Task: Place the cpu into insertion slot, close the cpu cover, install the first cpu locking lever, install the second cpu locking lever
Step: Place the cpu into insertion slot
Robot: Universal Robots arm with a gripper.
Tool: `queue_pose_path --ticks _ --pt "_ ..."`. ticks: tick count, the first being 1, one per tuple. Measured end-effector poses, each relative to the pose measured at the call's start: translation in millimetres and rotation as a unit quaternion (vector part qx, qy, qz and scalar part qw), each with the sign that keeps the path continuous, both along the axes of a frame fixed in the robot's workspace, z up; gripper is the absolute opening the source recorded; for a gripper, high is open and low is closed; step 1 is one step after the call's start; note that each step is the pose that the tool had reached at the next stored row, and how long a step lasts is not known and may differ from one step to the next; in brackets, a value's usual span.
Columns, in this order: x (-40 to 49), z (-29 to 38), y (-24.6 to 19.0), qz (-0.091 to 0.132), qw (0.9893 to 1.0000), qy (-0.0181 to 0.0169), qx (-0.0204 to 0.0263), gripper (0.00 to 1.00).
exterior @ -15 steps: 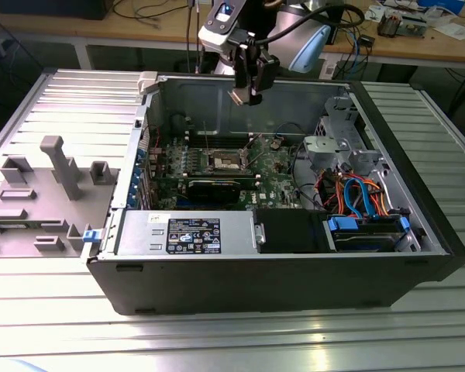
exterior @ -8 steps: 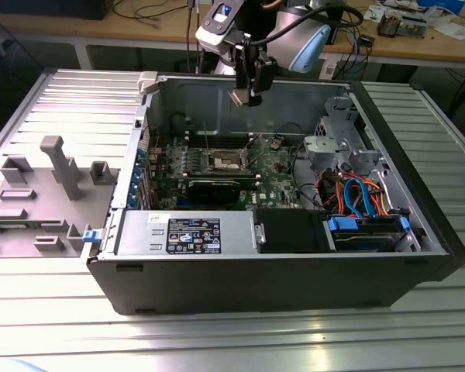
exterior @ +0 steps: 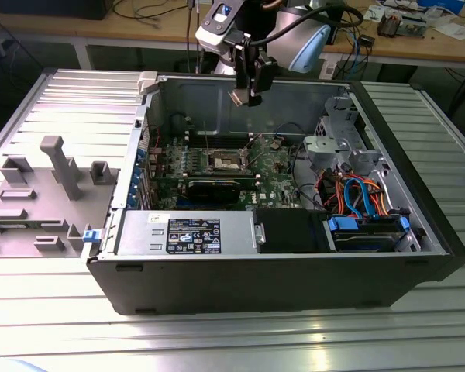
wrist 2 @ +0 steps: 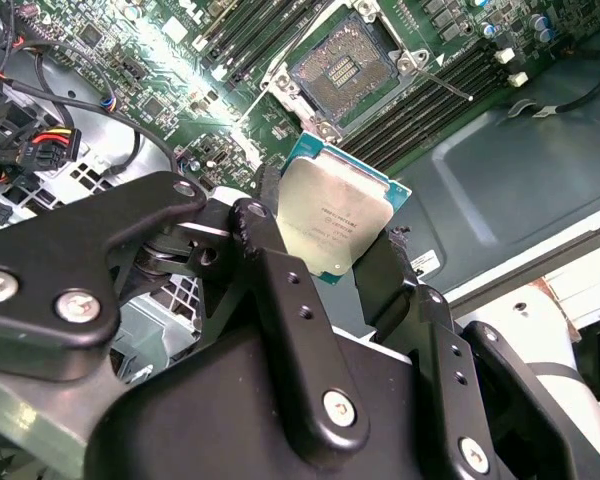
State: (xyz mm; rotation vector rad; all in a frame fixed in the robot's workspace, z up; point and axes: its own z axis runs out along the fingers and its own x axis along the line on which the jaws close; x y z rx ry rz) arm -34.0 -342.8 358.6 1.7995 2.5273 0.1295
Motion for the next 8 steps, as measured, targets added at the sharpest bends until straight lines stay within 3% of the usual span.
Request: queue_pose_path --ticks 5,8 --pt "0.0 -0.7 0.1 -0.002 1.0 0.0 0.0001 0.54" --pt "0.0 -3.1 0.1 -0.021 0.9998 0.0 0.0 0.54"
